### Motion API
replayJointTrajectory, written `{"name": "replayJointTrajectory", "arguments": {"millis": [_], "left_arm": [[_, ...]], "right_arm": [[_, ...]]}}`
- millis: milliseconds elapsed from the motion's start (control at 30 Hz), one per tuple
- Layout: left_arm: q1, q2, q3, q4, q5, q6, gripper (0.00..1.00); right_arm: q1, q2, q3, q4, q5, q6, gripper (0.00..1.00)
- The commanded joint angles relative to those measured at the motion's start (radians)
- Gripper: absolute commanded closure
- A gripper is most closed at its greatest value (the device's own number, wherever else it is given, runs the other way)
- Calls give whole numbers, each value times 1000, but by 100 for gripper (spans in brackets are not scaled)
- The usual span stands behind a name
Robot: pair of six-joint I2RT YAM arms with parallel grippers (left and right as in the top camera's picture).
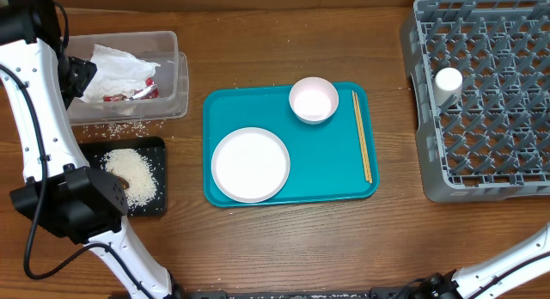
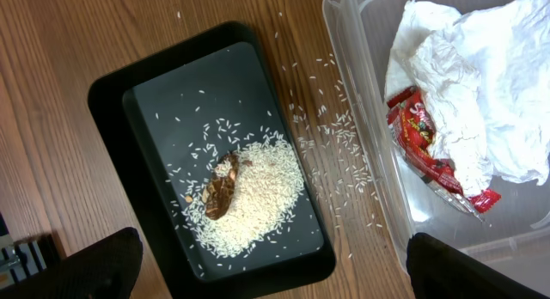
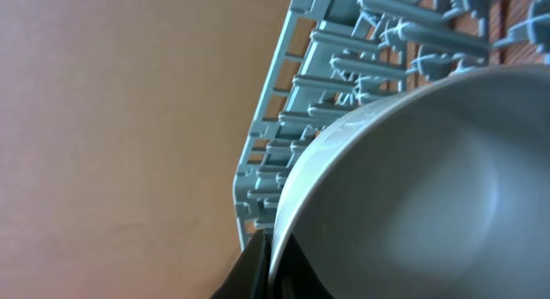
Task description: Sort waste into correct bins and load items into the dishwasher
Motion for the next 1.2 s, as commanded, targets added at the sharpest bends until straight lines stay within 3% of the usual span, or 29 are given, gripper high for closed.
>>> {"name": "replayJointTrajectory", "arguments": {"millis": [0,367,600,767,900,1167], "left_arm": [[-9,-19,0,-3,-7,-13,0],[-9,-19,0,-3,-7,-13,0],[-9,-19,0,-2,-7,-13,0],[-7,-19,0,-3,-7,-13,0],[-7,-19,0,-3,-7,-13,0],[-9,-19,0,-2,-7,-13,0]], "right_arm": [[-16,7,-3,-1,29,7,95],[-55,4,-3,-83,98,1,91],[-118,-80,-2,-203,248,19,87],[-139,-162,-2,-281,415,103,70],[-140,-233,-2,-326,543,167,64],[-99,-299,-3,-309,623,186,67]]}}
